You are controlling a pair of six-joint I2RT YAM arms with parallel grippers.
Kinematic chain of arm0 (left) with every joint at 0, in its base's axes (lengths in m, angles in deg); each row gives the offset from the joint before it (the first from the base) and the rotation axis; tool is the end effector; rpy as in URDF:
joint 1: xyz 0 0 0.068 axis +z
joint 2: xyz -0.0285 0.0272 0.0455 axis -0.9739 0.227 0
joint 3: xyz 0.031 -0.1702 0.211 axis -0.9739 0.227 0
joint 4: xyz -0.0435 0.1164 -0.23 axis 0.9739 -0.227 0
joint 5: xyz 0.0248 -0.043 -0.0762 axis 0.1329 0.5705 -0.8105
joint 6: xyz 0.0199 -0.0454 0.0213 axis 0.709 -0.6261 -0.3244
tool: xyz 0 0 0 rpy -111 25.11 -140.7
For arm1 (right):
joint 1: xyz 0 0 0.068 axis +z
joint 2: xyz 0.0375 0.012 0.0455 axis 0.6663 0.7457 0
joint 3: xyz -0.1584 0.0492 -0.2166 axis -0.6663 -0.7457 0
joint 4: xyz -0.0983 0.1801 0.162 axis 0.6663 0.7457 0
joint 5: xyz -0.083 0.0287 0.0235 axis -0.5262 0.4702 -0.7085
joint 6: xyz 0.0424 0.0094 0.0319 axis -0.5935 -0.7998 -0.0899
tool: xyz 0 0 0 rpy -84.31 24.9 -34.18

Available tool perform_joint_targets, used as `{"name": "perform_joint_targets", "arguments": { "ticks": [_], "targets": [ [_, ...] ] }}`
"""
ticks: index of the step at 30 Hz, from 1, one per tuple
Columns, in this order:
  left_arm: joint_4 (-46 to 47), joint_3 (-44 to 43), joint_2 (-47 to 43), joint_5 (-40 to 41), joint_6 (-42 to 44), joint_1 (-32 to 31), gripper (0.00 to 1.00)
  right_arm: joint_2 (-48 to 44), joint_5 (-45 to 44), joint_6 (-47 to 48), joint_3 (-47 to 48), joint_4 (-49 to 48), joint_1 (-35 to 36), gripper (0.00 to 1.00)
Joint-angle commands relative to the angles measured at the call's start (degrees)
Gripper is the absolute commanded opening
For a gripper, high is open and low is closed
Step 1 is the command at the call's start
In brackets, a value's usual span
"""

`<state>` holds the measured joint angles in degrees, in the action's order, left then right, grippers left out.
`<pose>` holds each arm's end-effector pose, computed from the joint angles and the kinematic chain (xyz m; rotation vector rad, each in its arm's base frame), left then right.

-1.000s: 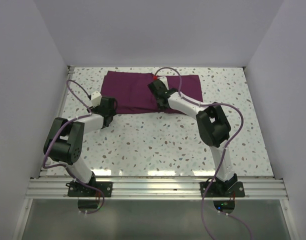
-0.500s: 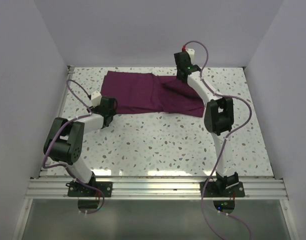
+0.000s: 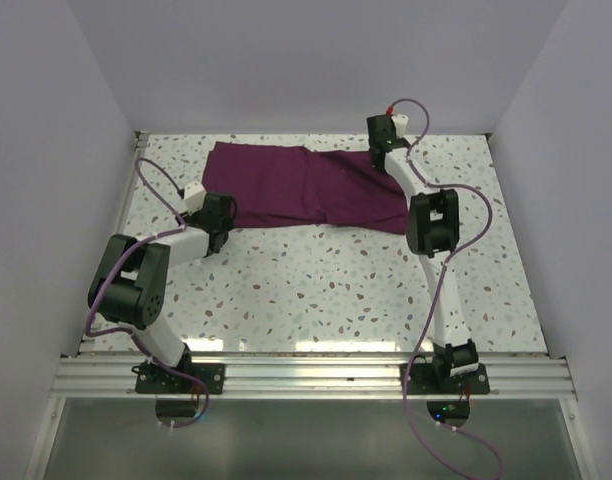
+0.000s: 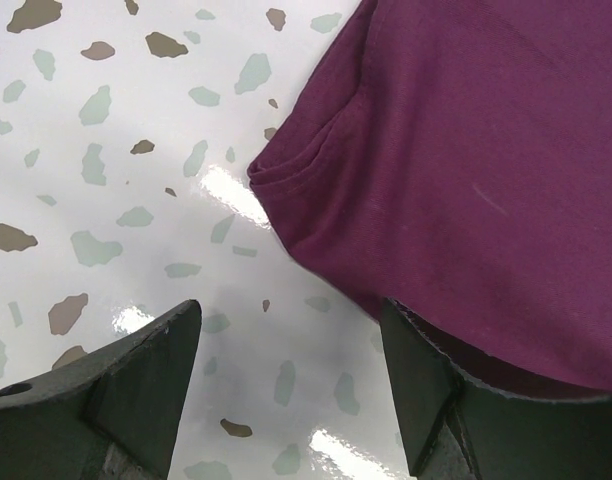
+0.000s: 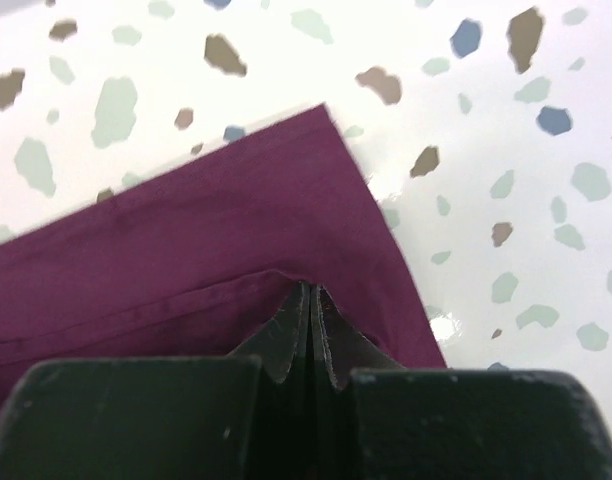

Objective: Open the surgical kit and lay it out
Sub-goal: Open the surgical kit at the center of the board.

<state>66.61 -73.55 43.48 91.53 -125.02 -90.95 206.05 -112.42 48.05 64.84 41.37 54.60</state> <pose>0.3198 -0.0591 0.1526 -0.7510 2.0976 0.2385 0.5633 0.1101 0.1594 0.4219 2.2445 -0.3083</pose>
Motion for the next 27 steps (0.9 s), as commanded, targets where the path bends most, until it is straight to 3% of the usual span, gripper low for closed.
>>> {"name": "perform_joint_targets", "arguments": {
  "ticks": [1,10,14,16,18,23,27],
  "targets": [
    [0.11,-2.06,0.59,2.64,0.02,-0.79,0.76,-2.20,-5.41,-2.39,-0.44,-3.87,-1.56,0.00],
    [-0.50,-2.76,1.03,3.43,0.02,-1.32,0.77,1.40,-8.05,-0.99,5.69,-9.33,-3.50,0.00],
    [-0.42,-2.59,0.94,3.51,0.02,-1.40,0.76,1.75,-10.86,1.21,4.12,-16.07,-3.59,0.00],
    [-0.42,-2.68,1.03,3.69,0.11,-1.40,0.76,2.19,-11.92,2.61,4.55,-17.33,-3.50,0.61],
    [-0.42,-2.68,1.03,3.60,0.02,-1.49,0.76,2.37,-12.63,3.14,5.34,-17.50,-3.59,0.98],
    [-0.42,-2.59,0.94,3.69,0.02,-1.49,0.77,-5.43,-11.31,2.98,-1.75,-20.14,-3.50,0.98],
    [-0.33,-2.50,0.94,3.69,0.02,-1.49,0.77,-19.83,-6.67,-0.71,-17.64,-24.70,-2.80,0.98]
  ]
}}
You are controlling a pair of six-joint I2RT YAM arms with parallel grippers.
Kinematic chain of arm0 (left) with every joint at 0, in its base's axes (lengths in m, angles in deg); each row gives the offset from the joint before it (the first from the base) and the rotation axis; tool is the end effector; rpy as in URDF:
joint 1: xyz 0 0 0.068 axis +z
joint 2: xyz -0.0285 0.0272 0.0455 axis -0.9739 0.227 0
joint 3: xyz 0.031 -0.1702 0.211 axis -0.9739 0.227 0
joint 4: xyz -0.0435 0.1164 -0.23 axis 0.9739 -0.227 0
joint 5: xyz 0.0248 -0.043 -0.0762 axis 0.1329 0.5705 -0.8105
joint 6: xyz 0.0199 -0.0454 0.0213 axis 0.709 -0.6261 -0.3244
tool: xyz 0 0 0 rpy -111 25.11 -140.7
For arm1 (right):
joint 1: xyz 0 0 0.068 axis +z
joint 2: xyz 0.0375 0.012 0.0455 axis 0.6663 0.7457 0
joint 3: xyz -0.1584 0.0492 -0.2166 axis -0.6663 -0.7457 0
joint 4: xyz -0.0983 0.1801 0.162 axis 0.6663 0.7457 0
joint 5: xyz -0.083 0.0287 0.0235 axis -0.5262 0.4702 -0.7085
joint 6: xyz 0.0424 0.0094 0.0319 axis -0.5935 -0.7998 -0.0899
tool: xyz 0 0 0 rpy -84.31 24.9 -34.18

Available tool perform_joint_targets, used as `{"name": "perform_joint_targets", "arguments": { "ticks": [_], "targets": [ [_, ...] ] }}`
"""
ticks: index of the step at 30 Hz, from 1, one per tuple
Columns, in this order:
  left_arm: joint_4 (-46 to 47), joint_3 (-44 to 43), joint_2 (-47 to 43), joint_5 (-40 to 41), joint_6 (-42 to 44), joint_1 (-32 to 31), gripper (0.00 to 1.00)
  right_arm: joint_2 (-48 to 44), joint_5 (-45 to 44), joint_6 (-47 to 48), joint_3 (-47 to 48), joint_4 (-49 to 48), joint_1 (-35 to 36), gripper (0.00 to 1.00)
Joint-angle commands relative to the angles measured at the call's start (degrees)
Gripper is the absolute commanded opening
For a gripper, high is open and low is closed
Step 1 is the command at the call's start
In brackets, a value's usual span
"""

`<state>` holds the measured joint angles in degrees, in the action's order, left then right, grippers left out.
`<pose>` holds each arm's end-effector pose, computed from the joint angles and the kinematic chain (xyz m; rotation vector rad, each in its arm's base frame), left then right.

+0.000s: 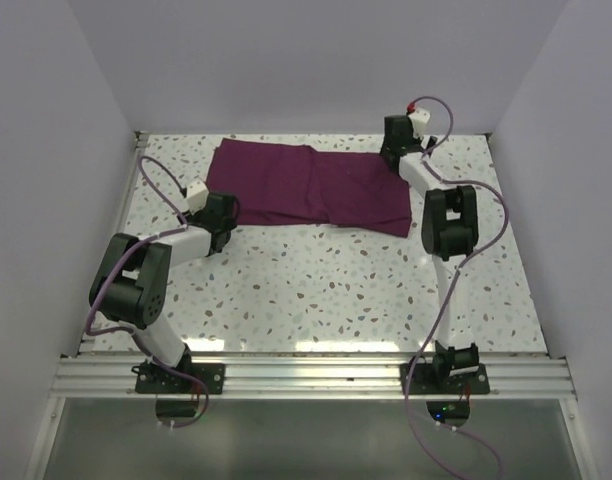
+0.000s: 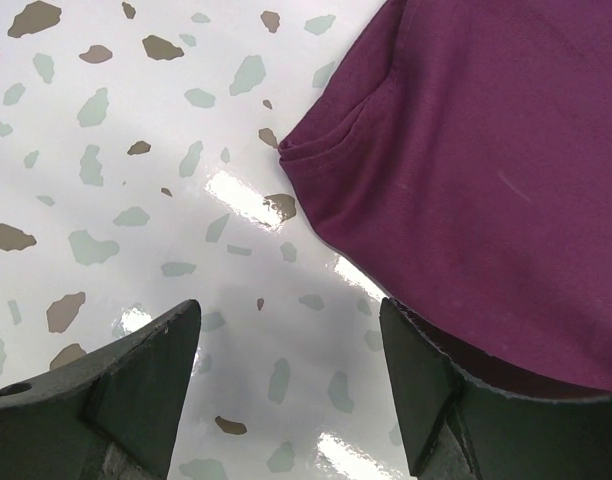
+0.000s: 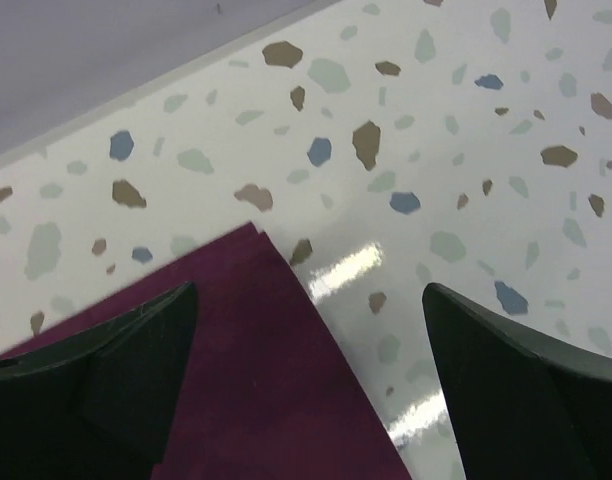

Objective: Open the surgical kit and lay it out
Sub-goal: Open the surgical kit at the center of the board.

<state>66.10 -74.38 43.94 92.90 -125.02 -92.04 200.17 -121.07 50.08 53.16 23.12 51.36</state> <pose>0.3213 -0.0651 0.1539 -0.7374 2.0918 0.2543 0.5658 0.0731 0.1757 0.5552 1.9861 -0.4107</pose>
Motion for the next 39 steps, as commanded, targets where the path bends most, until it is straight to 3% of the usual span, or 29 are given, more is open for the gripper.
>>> {"name": "perform_joint_targets", "arguments": {
  "ticks": [1,2,5,12,17,21,22,26,39],
  "targets": [
    [0.17,-1.76,0.48,2.31,0.02,-0.40,0.77,-16.86,4.01,-3.02,-13.15,-7.68,1.31,0.98],
    [0.17,-1.76,0.48,2.14,-0.06,-0.40,0.77,-22.11,9.86,-2.76,-16.18,-9.78,1.84,0.98],
    [0.08,-1.93,0.57,2.23,0.02,-0.40,0.77,-28.46,15.00,-1.27,-22.87,-7.26,6.13,0.98],
    [0.08,-1.76,0.31,2.14,-0.15,-0.31,0.77,-33.58,22.21,-0.12,-32.36,-1.89,17.82,0.98],
    [0.61,-0.79,-0.31,1.70,-0.59,0.13,0.79,-32.18,21.61,1.11,-32.99,6.97,21.88,0.97],
    [2.28,0.87,-1.71,-1.36,-1.21,2.49,0.79,-33.49,16.08,1.64,-35.89,10.93,24.08,0.93],
    [2.63,1.40,-1.89,-1.90,-1.30,2.76,0.79,-33.76,15.46,1.29,-36.50,11.46,24.08,0.86],
    [2.72,1.41,-1.89,-2.35,-1.21,3.12,0.79,-33.76,15.01,0.59,-37.30,14.98,24.95,0.72],
    [2.28,1.05,-1.72,-2.26,-1.30,3.03,0.79,-30.60,13.26,0.15,-37.04,17.18,28.12,0.68]
  ]
}}
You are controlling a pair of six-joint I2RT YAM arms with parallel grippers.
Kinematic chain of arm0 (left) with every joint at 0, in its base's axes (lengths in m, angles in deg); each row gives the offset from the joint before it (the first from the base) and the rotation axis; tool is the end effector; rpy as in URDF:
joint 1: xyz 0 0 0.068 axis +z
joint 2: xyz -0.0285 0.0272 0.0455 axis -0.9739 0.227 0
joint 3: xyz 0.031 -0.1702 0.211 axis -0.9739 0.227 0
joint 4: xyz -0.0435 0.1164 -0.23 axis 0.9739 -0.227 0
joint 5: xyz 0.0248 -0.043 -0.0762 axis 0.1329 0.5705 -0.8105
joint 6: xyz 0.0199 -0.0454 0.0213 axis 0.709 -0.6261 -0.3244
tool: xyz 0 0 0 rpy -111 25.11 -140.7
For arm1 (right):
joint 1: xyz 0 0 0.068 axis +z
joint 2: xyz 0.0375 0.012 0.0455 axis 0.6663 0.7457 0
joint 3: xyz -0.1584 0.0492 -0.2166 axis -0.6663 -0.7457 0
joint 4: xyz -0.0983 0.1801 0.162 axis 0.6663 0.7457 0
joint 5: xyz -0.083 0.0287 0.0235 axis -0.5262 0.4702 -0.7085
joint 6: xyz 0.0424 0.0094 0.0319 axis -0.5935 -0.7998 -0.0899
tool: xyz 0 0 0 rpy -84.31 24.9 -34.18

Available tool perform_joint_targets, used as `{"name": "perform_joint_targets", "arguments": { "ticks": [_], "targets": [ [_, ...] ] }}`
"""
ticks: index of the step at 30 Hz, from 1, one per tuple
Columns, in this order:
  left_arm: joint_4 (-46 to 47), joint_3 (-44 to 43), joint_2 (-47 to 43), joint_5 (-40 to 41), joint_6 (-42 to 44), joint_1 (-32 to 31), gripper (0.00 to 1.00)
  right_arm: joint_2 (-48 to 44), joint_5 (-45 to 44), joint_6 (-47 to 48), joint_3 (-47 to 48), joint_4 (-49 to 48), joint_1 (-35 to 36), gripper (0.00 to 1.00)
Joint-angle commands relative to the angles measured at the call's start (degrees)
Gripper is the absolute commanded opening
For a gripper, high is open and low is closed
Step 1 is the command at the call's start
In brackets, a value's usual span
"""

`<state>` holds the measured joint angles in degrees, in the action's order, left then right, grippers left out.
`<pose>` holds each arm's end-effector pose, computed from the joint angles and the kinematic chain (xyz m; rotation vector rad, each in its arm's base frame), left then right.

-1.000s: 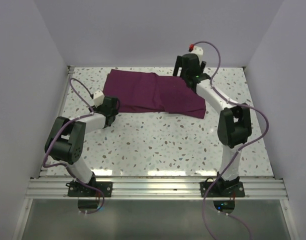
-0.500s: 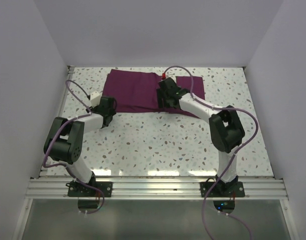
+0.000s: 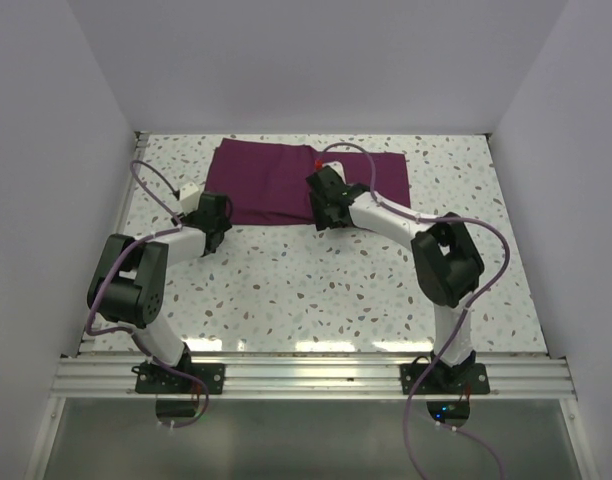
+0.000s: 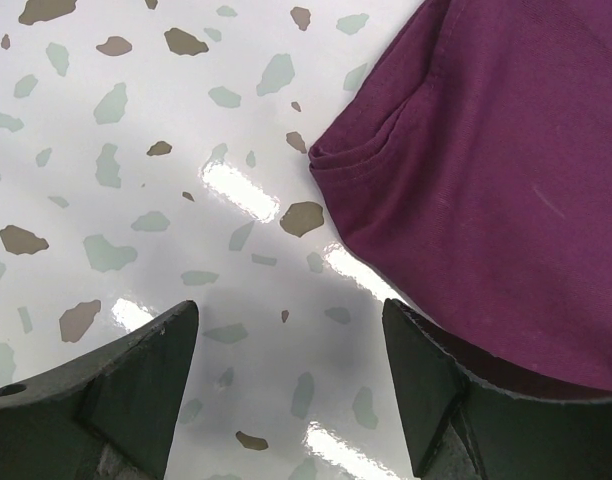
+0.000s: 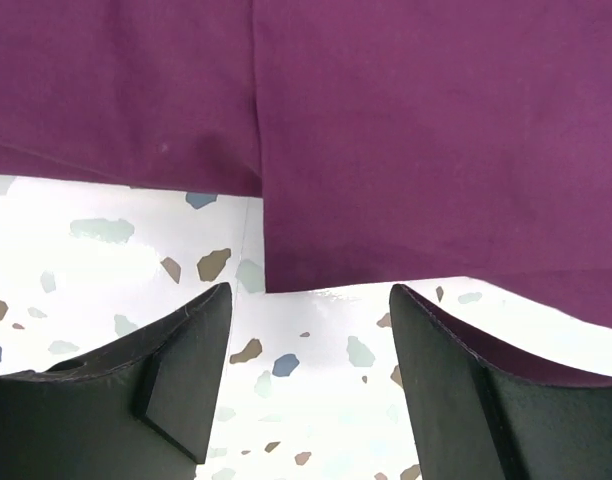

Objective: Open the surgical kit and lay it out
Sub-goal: Open the surgical kit at the center of the board.

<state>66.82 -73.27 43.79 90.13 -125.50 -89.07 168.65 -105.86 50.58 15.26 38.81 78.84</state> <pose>0.3212 -0.0492 0.1495 -0.7869 2.1026 0.2307 0.3505 0.2471 0.2078 -0.2214 2.4448 -0.0976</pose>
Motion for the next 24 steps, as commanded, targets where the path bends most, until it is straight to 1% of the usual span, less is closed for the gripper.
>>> {"name": "perform_joint_targets", "arguments": {
  "ticks": [1,4,5,8,9,11,15,18,21,24],
  "targets": [
    [1.56,-0.06,-1.48,0.61,-0.82,0.14,0.79,1.09,-2.31,-0.27,1.12,1.84,0.82,0.68],
    [1.56,-0.06,-1.48,0.61,-0.82,0.14,0.79,1.80,-3.36,-0.18,1.57,2.36,0.91,0.63],
    [1.56,-0.06,-1.48,0.61,-0.82,0.14,0.79,2.06,-3.62,-0.18,1.74,2.37,0.91,0.57],
    [1.56,-0.15,-1.56,0.61,-0.82,0.14,0.79,3.11,-4.15,0.17,2.18,2.19,0.91,0.50],
    [1.56,-0.06,-1.48,0.61,-0.90,0.14,0.79,3.46,-4.33,0.08,2.53,2.28,0.91,0.48],
    [1.56,-0.15,-1.56,0.70,-0.82,0.14,0.78,4.17,-4.86,0.34,3.76,2.63,0.91,0.47],
    [1.56,0.03,-1.48,0.70,-0.82,0.14,0.78,4.52,-5.91,0.43,5.96,4.64,1.17,0.47],
    [1.65,-0.06,-1.48,0.70,-0.82,0.14,0.78,2.68,-7.67,0.52,6.31,6.14,2.23,0.49],
    [1.74,-0.06,-1.56,0.69,-0.73,0.14,0.78,0.58,-10.29,0.00,6.58,8.16,3.98,0.53],
    [1.74,-0.15,-1.48,0.70,-0.73,0.14,0.79,-0.05,-13.63,0.61,7.63,10.62,6.35,0.60]
  ]
}}
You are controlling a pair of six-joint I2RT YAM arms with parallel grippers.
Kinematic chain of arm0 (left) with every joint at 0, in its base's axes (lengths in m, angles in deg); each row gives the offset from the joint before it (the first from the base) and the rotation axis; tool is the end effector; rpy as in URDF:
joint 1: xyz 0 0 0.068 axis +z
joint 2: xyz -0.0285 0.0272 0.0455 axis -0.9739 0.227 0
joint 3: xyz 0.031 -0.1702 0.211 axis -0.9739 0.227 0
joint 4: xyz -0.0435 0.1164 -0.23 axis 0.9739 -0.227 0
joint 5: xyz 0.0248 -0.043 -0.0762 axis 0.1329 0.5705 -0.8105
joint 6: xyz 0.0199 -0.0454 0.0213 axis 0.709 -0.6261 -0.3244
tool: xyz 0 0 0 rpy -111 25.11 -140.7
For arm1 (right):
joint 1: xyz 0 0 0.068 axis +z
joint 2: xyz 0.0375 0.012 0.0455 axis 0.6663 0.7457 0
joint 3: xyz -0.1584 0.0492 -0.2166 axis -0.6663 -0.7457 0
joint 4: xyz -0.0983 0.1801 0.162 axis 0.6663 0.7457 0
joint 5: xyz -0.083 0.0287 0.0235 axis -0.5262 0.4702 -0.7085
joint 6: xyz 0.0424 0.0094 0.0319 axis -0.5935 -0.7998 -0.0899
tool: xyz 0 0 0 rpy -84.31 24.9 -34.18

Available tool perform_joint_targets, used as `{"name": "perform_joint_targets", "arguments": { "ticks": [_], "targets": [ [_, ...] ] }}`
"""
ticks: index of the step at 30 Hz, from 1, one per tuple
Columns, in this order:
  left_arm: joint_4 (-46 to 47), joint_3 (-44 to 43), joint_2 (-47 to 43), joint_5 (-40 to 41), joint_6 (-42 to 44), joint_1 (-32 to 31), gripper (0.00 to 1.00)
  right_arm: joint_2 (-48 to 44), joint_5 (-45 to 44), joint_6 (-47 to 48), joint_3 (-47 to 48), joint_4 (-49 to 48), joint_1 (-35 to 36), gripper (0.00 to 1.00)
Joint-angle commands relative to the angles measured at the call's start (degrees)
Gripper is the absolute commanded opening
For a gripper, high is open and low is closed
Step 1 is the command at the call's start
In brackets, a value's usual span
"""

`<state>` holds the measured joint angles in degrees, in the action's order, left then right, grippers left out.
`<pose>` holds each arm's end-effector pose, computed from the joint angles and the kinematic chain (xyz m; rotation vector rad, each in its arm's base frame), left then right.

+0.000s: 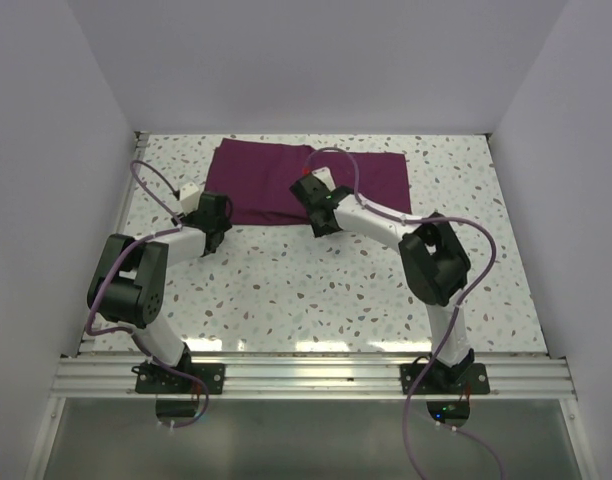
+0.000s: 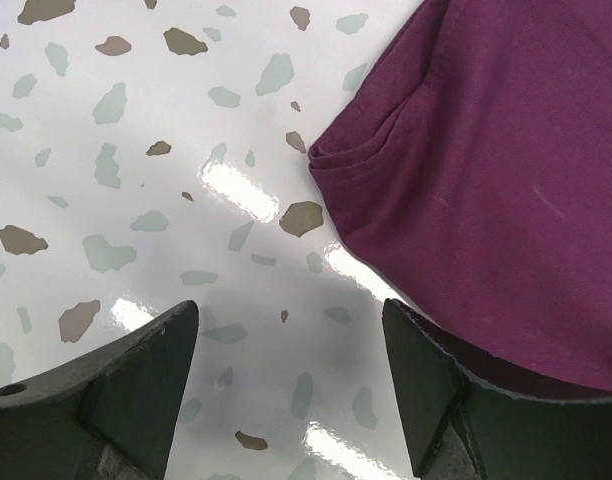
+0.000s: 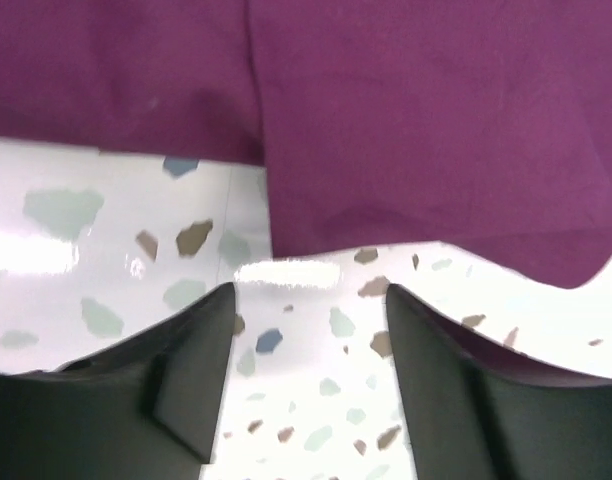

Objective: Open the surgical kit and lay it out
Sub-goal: Open the surgical kit at the center of the board.

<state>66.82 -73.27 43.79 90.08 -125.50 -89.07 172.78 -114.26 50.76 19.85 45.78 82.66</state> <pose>0.3212 -0.0492 0.1495 -0.7867 2.1031 0.2298 0.3409 0.2704 0.1977 -0.2936 2.4461 -0.3103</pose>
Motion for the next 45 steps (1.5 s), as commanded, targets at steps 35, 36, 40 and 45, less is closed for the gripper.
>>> {"name": "perform_joint_targets", "arguments": {
  "ticks": [35,36,40,45],
  "targets": [
    [1.82,0.03,-1.48,0.74,-0.64,0.06,0.78,8.13,-6.84,6.15,12.09,4.36,0.07,0.00],
    [1.82,-0.06,-1.48,0.74,-0.64,0.06,0.79,8.04,-6.84,6.15,12.09,4.27,-0.01,0.00],
    [1.12,-0.59,-1.13,1.00,-1.08,0.06,0.80,7.16,-7.89,5.89,13.14,5.06,-0.02,0.00],
    [-1.68,-2.34,-2.70,2.59,-2.66,0.06,0.81,2.42,-7.46,5.18,15.87,7.61,0.25,0.00]
  ]
}}
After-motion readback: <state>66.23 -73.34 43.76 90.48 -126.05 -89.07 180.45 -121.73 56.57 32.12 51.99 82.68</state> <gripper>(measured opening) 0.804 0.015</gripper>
